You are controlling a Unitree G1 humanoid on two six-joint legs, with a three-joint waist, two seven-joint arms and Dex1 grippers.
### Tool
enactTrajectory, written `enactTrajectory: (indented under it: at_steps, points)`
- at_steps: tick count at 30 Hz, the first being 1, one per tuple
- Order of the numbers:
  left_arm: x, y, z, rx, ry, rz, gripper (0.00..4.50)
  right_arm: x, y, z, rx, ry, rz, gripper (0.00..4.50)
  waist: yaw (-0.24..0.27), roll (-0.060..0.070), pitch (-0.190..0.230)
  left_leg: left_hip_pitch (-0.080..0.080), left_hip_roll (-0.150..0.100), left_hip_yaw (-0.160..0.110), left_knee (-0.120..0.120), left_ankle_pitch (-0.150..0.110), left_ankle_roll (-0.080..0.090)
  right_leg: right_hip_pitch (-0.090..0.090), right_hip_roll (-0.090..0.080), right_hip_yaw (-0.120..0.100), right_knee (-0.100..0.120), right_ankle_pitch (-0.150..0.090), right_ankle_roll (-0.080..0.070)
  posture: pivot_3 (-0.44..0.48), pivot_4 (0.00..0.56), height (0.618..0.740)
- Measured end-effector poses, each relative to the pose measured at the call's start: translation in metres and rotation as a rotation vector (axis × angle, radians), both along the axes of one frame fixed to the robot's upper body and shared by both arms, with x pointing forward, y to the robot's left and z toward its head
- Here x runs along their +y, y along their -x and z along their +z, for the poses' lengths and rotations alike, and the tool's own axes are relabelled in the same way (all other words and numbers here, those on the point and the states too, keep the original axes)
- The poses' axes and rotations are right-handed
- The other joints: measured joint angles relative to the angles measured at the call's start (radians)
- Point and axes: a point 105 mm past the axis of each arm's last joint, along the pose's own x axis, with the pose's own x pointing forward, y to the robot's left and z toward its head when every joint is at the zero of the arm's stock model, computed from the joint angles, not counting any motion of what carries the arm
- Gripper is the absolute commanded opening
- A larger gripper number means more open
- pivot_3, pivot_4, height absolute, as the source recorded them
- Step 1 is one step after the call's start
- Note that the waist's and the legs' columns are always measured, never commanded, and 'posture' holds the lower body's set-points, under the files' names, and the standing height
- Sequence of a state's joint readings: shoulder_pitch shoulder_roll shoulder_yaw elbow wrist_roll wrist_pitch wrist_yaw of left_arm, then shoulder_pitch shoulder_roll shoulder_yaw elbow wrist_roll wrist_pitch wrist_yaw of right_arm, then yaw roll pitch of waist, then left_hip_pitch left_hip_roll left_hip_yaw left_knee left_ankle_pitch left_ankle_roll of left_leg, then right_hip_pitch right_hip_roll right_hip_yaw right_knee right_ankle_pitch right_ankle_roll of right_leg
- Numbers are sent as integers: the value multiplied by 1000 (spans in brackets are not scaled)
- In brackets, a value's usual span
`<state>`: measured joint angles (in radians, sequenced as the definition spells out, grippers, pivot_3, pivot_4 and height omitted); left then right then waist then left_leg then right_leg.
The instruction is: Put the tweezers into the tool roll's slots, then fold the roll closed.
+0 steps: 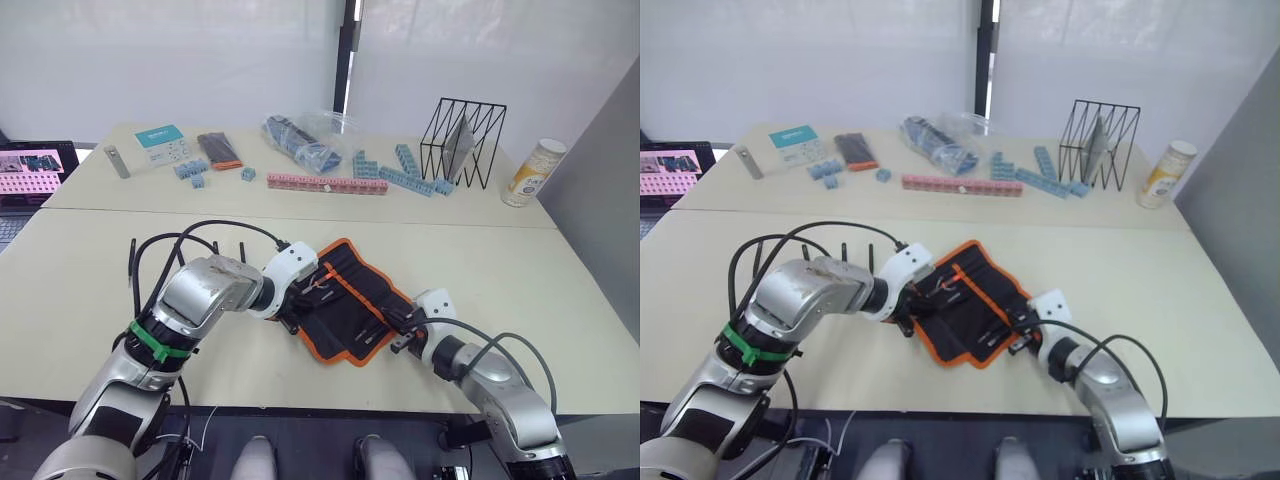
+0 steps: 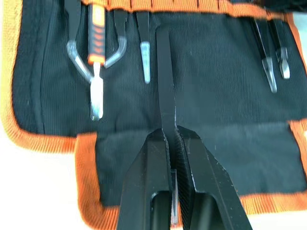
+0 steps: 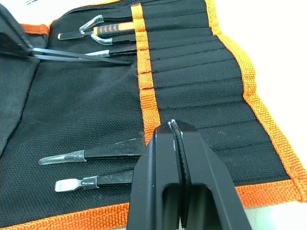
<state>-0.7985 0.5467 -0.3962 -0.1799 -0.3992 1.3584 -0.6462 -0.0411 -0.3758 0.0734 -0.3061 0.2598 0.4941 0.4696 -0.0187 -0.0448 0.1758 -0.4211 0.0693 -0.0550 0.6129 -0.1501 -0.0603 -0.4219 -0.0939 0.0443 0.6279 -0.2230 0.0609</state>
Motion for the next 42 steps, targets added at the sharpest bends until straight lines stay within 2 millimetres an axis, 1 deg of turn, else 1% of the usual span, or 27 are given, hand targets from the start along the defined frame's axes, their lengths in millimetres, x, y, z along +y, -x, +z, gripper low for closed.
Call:
enactTrajectory:
  at_steps: [5, 11, 14, 17, 24, 30, 33, 37, 39, 42]
  points:
    - [0, -3, -2, -11, -49, 5, 0, 1, 1, 0, -5, 11, -2, 23, 0, 0, 0, 0, 0, 0, 0, 0, 0, 0, 0, 0, 0, 0, 0, 0, 150, 721]
    - [0, -6, -4, -29, -90, 6, 0, 7, 0, 1, -12, 7, -5, 23, -4, 0, 0, 0, 0, 0, 0, 0, 0, 0, 0, 0, 0, 0, 0, 0, 150, 721]
    - [-4, -9, -5, -38, -105, 2, 0, 17, 2, 0, -4, -4, 24, 23, -3, 0, 0, 0, 0, 0, 0, 0, 0, 0, 0, 0, 0, 0, 0, 0, 150, 721]
    - [-9, -11, -7, -50, -103, -8, 0, 22, 4, 0, 0, -7, 39, 23, 3, 0, 0, 0, 0, 0, 1, 0, 0, 0, 0, 1, 0, 0, 0, 0, 150, 721]
    - [-21, -20, -8, -86, -106, -29, 0, 23, 7, -1, 8, -5, 33, 23, 15, 0, 0, -1, -1, 0, 3, 1, 2, 1, 0, 1, -2, 0, 0, 0, 150, 721]
    - [-20, -22, -8, -108, -114, -60, 0, 22, 9, 0, -6, -31, 25, 23, 14, 0, 0, -2, 0, 0, 3, 1, 2, 0, 0, 1, -2, 0, 0, 0, 150, 721]
    - [-18, -22, -7, -118, -119, -74, 0, 14, 11, 5, -25, -63, 7, 23, 11, 1, 0, -3, 0, 0, 3, 1, 2, -1, 0, 2, -2, 0, 0, 0, 150, 721]
    - [-13, -24, -6, -127, -132, -69, 0, -5, 6, 22, -97, -82, -49, 23, 4, 1, 0, -3, 0, 0, 3, 2, 2, -1, 1, 2, -1, 0, 0, 0, 150, 721]
    - [-13, -24, -6, -129, -133, -71, 0, -10, 5, 24, -106, -74, -65, 23, 4, 1, 0, -3, 0, 0, 2, 2, 2, -1, 1, 2, -1, 0, 0, 0, 150, 721]
    - [-14, -24, -6, -129, -133, -75, 0, -14, 3, 15, -84, -26, -75, 23, 4, 1, 0, -3, 0, 0, 2, 2, 2, -1, 1, 2, -1, 0, 0, 0, 150, 721]
